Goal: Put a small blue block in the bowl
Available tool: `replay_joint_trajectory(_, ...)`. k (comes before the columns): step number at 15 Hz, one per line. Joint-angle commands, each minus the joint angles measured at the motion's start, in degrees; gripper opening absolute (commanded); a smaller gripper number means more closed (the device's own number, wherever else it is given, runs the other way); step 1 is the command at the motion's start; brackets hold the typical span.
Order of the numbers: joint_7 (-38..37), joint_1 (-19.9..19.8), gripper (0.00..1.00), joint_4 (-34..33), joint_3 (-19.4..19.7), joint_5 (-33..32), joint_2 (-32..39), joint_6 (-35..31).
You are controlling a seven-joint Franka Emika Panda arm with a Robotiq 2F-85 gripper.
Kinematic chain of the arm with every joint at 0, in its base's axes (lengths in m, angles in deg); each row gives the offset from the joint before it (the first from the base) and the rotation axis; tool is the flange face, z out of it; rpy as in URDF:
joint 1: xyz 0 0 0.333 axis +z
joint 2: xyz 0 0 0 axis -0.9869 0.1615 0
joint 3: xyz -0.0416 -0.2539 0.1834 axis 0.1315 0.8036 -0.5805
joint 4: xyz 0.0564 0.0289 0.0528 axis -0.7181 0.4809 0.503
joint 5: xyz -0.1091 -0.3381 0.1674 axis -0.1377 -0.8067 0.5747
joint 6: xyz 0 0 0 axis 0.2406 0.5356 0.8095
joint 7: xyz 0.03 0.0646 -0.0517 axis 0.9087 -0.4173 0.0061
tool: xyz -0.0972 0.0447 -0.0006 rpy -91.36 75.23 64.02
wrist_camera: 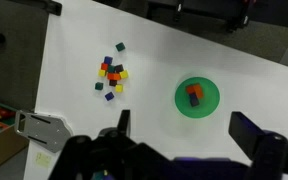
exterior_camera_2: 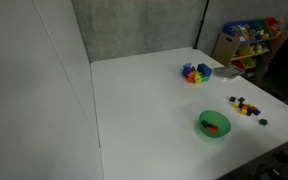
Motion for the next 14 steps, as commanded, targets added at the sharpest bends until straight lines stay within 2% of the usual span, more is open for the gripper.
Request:
replay_joint_trajectory(1, -0.28, 0.69, 1.0, -0.2, 0.49, -0.25, 0.0, 0.14)
replay_joint_trajectory(6, -0.37, 0.91, 1.0, 0.19, 0.93, 0.45, 1.51, -1.98)
replay_joint_trajectory(14, 0.0, 0.36, 1.0, 1.55, 2.55, 1.61, 12.85, -14.26)
